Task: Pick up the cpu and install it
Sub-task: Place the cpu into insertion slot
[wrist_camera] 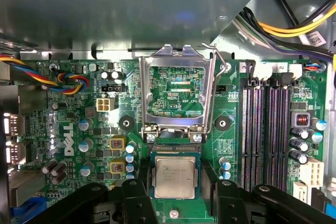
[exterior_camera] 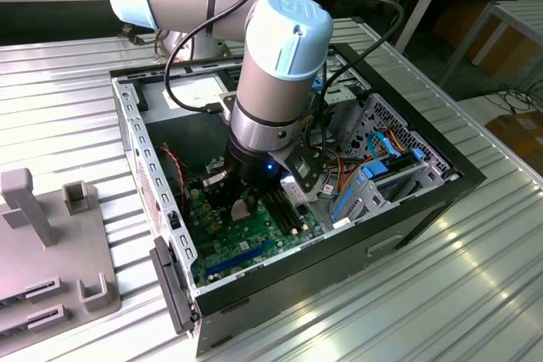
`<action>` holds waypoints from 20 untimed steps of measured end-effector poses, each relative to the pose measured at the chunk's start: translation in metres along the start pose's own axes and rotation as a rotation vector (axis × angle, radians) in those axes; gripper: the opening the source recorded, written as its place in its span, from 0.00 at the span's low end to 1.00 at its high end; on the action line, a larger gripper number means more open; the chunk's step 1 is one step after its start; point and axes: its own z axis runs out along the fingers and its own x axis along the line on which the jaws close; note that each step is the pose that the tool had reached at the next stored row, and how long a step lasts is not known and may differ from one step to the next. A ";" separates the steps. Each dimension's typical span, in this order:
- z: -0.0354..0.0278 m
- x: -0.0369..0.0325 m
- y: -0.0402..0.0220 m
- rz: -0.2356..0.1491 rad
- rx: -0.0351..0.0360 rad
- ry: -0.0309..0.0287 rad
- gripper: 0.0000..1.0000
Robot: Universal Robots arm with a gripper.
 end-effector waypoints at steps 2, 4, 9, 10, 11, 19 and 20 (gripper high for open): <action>0.0002 0.0000 0.0000 0.000 0.0000 0.0000 0.47; 0.0006 0.0000 0.0000 0.000 -0.0001 0.0000 0.47; 0.0010 -0.0001 0.0002 0.000 -0.0002 -0.0001 0.47; 0.0011 -0.0001 0.0003 0.003 -0.0003 -0.0002 0.47; 0.0011 -0.0001 0.0004 0.004 -0.0003 0.0000 0.47; 0.0011 0.0000 0.0004 0.005 -0.0002 0.0001 0.47; 0.0011 0.0000 0.0005 0.006 -0.0002 0.0001 0.47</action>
